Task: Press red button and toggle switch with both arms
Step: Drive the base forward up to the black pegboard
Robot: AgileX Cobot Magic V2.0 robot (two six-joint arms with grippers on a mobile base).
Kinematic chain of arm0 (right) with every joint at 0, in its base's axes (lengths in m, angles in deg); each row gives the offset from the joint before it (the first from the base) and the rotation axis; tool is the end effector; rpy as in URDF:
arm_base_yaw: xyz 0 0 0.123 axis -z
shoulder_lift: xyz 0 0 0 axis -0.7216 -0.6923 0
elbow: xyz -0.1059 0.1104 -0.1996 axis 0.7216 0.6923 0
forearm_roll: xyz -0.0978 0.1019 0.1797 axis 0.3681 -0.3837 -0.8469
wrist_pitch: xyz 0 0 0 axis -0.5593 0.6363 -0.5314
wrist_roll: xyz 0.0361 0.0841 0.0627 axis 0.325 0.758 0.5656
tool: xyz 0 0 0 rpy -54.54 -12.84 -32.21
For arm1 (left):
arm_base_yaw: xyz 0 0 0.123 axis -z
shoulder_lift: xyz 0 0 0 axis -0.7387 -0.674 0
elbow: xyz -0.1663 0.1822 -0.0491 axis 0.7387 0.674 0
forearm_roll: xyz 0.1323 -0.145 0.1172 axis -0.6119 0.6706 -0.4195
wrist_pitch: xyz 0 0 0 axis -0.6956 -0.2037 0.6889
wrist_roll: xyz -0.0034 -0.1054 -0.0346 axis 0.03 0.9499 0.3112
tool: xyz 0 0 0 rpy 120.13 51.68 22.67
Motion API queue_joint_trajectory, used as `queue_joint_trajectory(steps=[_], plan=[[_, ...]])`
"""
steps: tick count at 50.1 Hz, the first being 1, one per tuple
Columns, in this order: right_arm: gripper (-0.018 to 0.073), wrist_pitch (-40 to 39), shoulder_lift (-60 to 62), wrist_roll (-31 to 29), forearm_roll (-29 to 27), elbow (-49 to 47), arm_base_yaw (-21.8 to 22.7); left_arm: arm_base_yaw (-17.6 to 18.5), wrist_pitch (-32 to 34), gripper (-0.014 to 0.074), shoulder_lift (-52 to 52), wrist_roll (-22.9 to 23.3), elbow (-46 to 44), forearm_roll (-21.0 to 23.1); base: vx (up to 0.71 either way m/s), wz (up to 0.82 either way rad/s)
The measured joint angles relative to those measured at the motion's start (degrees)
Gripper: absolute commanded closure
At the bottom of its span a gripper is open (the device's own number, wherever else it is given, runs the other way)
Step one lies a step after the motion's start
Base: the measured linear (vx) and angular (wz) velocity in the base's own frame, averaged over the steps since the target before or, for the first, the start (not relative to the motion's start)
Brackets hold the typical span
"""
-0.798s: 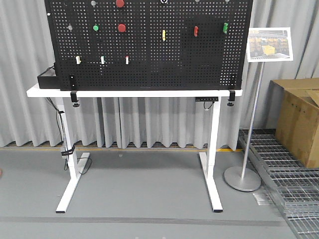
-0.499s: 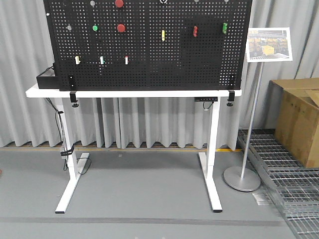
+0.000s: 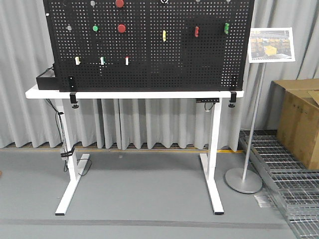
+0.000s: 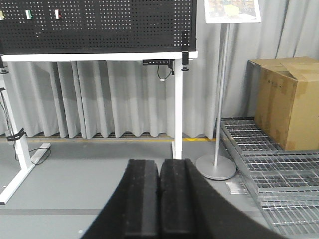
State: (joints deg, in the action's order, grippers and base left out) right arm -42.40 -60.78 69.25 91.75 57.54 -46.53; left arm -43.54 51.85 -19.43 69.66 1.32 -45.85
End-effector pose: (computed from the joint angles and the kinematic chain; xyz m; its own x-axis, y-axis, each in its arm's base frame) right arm 0.0871 -0.0004 0.1919 -0.0564 -0.0023 -0.9984 0.0022 1.0000 -0.0024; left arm 0.0864 -0.0073 0.1893 -0.0731 0.1392 -0.9876 0.0913 0.9870 0.1323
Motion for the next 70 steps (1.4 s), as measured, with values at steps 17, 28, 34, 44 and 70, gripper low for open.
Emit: queue_joint_trajectory(steps=[17, 28, 34, 44, 70], plan=[[0.0559, 0.00, 0.00, 0.00, 0.00, 0.00, 0.00, 0.00, 0.00, 0.0594, 0.00, 0.00, 0.00, 0.00, 0.21, -0.02], [0.0559, 0.00, 0.00, 0.00, 0.00, 0.00, 0.00, 0.00, 0.00, 0.0594, 0.00, 0.00, 0.00, 0.00, 0.31, -0.04], [0.0559, 0.00, 0.00, 0.00, 0.00, 0.00, 0.00, 0.00, 0.00, 0.0594, 0.00, 0.00, 0.00, 0.00, 0.36, -0.04], [0.0559, 0.03, 0.00, 0.00, 0.00, 0.00, 0.00, 0.00, 0.00, 0.0594, 0.00, 0.00, 0.00, 0.00, 0.42, 0.02], [0.0559, 0.07, 0.00, 0.00, 0.00, 0.00, 0.00, 0.00, 0.00, 0.0594, 0.00, 0.00, 0.00, 0.00, 0.50, 0.01]])
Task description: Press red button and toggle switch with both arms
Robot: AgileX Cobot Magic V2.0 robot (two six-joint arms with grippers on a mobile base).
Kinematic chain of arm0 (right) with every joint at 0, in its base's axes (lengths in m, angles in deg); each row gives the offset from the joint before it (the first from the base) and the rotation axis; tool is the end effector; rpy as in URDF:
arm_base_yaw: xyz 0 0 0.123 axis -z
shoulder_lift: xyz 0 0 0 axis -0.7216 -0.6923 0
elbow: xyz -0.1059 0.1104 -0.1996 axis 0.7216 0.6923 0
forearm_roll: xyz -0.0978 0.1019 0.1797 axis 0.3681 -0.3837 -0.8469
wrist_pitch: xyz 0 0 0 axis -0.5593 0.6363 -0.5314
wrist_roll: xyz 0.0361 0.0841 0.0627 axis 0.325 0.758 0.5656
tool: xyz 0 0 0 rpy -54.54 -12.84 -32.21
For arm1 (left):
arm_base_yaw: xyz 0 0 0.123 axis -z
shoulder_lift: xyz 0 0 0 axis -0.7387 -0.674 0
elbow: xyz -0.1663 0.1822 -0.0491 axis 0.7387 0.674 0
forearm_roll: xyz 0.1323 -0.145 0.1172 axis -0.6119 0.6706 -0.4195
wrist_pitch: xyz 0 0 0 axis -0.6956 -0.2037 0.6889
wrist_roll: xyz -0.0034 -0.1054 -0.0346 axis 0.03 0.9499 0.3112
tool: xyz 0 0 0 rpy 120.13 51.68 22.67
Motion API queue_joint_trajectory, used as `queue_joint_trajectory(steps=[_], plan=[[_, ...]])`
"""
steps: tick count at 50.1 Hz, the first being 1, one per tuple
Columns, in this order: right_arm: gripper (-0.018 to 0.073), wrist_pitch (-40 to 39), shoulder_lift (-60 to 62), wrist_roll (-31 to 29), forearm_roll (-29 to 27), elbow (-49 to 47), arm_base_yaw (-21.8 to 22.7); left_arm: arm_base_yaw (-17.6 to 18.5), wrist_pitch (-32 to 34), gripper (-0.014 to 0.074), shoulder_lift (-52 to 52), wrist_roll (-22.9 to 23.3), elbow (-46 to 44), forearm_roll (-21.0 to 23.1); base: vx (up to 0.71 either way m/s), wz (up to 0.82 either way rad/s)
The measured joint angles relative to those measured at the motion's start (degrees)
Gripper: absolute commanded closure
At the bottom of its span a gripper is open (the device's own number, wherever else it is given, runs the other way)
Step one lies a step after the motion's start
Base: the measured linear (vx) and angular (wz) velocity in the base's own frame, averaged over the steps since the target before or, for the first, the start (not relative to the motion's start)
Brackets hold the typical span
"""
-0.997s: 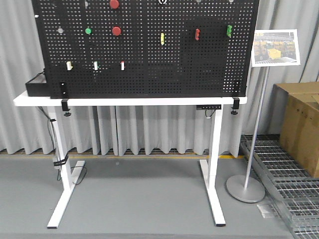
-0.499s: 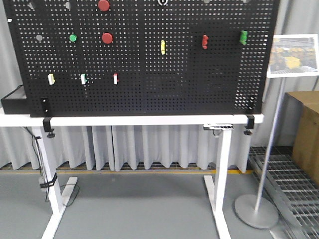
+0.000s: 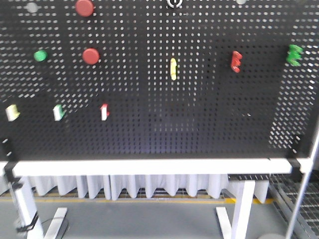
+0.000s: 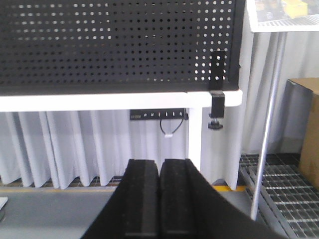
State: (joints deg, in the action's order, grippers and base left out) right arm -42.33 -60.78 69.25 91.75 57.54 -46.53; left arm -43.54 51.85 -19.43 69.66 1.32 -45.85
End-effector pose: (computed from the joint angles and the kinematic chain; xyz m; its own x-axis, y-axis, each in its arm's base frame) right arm 0.0871 -0.0004 0.1917 -0.0576 -0.0023 -0.9983 0.0023 1.0000 -0.0024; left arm 0.0864 -0.0073 0.1893 -0.0731 0.1392 -0.9876 0.0913 0.9870 0.1323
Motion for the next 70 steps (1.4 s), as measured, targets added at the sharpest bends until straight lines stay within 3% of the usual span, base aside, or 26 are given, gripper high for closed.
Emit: queue_joint_trajectory(steps=[34, 70], plan=[[0.0559, 0.02, 0.00, 0.00, 0.00, 0.00, 0.00, 0.00, 0.00, 0.0594, 0.00, 0.00, 0.00, 0.00, 0.32, -0.02], [0.0559, 0.02, 0.00, 0.02, 0.00, 0.00, 0.00, 0.00, 0.00, 0.0594, 0.00, 0.00, 0.00, 0.00, 0.08, 0.00]])
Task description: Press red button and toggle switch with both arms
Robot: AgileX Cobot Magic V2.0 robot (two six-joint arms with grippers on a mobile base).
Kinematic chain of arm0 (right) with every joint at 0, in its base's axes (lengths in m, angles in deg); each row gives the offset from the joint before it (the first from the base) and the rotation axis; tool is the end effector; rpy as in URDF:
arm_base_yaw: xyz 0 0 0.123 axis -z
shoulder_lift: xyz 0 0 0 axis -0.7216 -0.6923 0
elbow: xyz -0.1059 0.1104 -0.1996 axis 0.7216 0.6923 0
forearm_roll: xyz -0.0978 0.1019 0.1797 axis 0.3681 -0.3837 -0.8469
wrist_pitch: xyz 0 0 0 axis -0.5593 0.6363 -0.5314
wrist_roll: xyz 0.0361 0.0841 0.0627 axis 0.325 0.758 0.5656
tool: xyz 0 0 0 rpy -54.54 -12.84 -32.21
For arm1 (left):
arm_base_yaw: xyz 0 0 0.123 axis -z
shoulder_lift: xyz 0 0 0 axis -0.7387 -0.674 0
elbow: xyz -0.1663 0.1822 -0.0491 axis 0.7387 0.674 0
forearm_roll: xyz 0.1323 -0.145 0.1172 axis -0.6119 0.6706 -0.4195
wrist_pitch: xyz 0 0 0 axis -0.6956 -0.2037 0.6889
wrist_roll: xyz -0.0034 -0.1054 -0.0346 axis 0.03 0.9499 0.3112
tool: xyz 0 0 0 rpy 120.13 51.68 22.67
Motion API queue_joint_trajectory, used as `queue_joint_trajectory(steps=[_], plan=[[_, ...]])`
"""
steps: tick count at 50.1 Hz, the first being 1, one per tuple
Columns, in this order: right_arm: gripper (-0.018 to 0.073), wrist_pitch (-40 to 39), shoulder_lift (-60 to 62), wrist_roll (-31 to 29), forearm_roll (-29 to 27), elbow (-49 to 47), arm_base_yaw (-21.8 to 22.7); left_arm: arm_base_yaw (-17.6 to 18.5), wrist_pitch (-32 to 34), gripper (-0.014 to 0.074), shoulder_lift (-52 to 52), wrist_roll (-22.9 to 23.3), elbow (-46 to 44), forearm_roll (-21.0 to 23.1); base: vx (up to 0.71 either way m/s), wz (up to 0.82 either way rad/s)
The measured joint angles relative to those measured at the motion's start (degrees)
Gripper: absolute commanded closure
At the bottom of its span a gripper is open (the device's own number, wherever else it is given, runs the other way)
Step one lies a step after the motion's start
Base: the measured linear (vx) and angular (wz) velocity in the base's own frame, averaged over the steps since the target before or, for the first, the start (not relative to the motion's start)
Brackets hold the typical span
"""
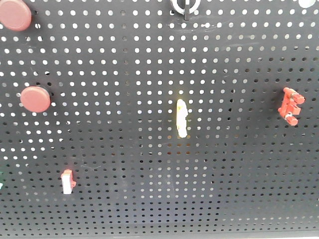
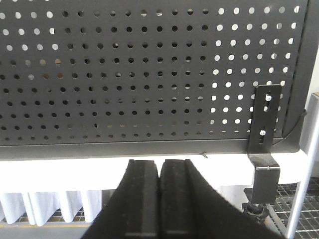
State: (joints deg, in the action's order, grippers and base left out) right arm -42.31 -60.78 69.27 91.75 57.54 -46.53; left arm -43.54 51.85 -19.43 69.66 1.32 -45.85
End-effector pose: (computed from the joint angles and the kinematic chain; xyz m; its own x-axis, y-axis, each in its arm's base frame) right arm 0.0871 -0.0004 0.1917 -0.0580 -0.0019 -0.9983 0.0023 1.0000 -0.0020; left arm 0.0864 -0.0073 0.1893 -0.0731 0.1392 -0.9876 0.0913 0.9870 0.1323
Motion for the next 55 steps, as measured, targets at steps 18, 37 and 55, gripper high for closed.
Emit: queue_joint_trajectory(steps=[18, 37, 55], plan=[[0.0559, 0.04, 0.00, 0.00, 0.00, 0.00, 0.00, 0.00, 0.33, 0.0594, 0.00, 0.00, 0.00, 0.00, 0.00, 0.00], [0.0559, -3.67, 0.00, 0.00, 0.00, 0.00, 0.00, 0.00, 7.63, 0.0594, 0.00, 0.00, 0.00, -0.05, 0.00, 0.00], [0.0559, -6.10, -5.11, 1.67, 0.12, -19.29, 0.00, 0.00, 11.96, 0.0594, -0.26, 0.00, -17.44, 0.06, 0.00, 0.00]])
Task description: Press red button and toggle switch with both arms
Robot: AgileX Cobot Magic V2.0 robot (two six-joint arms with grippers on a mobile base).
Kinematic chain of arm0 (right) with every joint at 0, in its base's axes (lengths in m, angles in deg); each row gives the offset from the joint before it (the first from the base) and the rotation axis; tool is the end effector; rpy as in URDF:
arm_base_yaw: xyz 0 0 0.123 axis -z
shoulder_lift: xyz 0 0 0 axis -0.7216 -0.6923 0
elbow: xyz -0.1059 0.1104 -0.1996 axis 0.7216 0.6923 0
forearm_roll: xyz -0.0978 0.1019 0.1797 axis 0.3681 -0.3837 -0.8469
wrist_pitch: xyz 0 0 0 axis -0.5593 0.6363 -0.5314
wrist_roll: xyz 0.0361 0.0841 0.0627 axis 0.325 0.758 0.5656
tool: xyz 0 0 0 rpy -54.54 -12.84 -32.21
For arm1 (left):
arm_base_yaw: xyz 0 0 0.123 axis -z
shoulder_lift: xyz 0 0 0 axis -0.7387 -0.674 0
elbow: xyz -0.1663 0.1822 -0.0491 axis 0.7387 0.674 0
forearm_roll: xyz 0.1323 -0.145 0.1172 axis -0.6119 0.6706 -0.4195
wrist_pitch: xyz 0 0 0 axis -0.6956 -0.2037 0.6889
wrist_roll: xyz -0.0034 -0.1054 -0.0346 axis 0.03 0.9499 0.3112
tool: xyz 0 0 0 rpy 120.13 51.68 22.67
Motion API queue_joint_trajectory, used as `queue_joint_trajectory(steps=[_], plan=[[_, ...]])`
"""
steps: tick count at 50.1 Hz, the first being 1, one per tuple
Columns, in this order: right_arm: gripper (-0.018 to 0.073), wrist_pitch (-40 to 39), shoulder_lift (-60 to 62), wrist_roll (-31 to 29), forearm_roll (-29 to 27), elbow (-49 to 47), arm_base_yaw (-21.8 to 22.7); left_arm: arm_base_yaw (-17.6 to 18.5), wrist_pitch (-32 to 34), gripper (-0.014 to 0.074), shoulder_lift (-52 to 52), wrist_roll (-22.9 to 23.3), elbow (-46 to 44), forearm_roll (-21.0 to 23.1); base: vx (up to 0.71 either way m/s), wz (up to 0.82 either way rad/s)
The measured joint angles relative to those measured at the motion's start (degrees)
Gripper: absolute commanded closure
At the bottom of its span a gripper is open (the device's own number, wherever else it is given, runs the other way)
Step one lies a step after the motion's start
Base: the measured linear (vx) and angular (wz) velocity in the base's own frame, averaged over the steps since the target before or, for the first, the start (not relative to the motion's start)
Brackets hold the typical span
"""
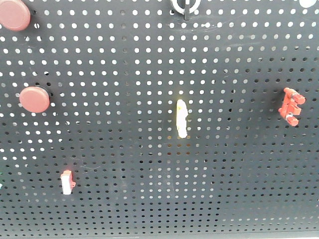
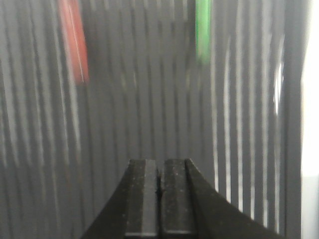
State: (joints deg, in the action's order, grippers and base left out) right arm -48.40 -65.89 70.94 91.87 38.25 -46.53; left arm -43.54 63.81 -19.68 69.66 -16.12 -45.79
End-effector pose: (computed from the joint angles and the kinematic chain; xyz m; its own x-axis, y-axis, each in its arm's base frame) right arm 0.0702 0.0003 0.3064 0.2911 0.0267 -0.9563 -0.0120 0.9996 0.0243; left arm 0.0555 -0.0036 0.3101 0.4152 0.1026 -0.9039 0.0136 0.9928 0.1190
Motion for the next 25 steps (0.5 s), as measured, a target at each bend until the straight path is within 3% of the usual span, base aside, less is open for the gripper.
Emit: queue_joint_trajectory(steps=[15, 25], plan=[[0.0559, 0.87, -18.51, -0.18, 0.04, -25.58, 0.00, 0.00, -7.68, 0.0594, -16.12, -0.32, -29.78, -2.20, 0.00, 0.00], [0.0559, 0.73, -28.27, -0.18, 0.04, -30.21, 0.00, 0.00, -9.69, 0.0594, -26.30, -0.36, -35.24, -2.47, 0.00, 0.00]])
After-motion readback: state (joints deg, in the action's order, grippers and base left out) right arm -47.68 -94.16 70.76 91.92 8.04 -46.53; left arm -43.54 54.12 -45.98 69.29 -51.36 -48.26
